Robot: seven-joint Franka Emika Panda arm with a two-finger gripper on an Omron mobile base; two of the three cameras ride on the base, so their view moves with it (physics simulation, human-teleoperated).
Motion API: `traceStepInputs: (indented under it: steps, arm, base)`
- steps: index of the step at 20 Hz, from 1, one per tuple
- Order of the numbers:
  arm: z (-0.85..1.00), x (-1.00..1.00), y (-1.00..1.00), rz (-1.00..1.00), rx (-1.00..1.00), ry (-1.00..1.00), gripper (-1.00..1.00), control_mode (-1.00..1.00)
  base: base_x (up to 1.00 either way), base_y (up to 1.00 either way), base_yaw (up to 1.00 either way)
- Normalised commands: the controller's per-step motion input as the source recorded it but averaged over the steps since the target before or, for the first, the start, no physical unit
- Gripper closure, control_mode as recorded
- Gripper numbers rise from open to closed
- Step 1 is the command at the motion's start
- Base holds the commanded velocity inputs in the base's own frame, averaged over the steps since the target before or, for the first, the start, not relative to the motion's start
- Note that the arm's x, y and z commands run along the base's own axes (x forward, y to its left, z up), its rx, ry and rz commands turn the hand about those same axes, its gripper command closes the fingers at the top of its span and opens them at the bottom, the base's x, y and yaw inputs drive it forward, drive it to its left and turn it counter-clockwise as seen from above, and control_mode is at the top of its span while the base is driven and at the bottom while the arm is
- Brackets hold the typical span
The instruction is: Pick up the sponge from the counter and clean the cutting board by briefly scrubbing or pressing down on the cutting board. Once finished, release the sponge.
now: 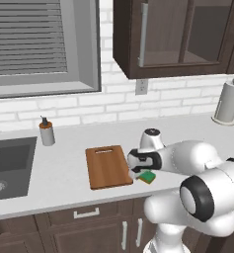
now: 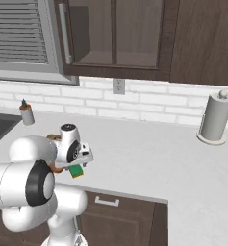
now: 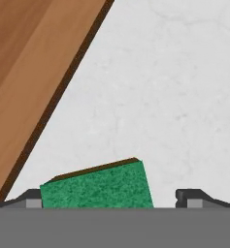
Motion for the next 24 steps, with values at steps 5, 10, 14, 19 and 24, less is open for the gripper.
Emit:
traceStepInputs:
  steps: [5,10,14,19,24]
  arm:
    - [-0.55,-0.01,0.0,0.0,0.0,0.0,1.0,-1.0]
    - [-0.62,-0.05,0.05,0.0,0.0,0.0,1.0,-1.0]
    - [-0.11,-0.28,0.0,0.02,0.0,-0.02,1.0,-1.0]
    - [0.21,-0.3,0.11,0.05,0.0,-0.05,1.0,-1.0]
    - [0.38,-0.24,0.36,0.06,0.12,-0.01,1.0,-1.0]
  base:
    - [0.0,0.0,0.0]
    - [0.0,0.0,0.0]
    - [0.0,0.0,0.0]
    - [0.0,0.0,0.0]
    - [0.0,0.0,0.0]
